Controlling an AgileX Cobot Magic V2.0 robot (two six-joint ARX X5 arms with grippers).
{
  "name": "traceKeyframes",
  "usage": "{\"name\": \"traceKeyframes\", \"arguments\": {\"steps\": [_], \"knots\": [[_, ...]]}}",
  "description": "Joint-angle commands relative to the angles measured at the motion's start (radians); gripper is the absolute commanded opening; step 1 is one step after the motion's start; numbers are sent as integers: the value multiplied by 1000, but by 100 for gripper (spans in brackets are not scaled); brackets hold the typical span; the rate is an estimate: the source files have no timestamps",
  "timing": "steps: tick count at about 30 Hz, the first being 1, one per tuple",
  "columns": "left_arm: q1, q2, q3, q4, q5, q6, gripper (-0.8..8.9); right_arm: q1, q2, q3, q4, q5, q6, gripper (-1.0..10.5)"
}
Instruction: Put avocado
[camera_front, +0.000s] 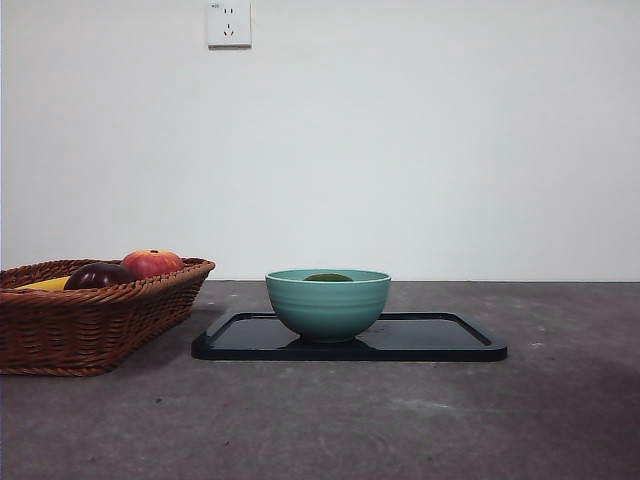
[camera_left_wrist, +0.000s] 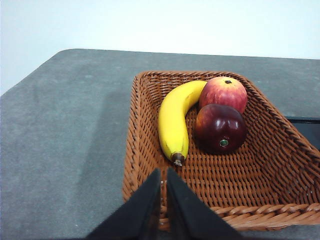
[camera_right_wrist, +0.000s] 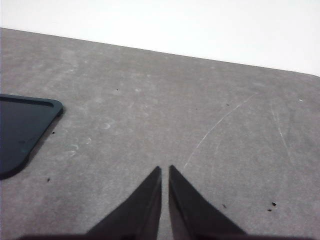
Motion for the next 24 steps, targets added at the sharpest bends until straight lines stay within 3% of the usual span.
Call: {"name": "traceKeyframes", "arguments": {"steps": [1,24], "knots": [[1,-2,-21,-7,-2,4,20,-2,0,-6,3,-2,-3,20],[1,-2,-21,-7,-2,4,20,-2,0,-6,16,-2,-3,20]]}}
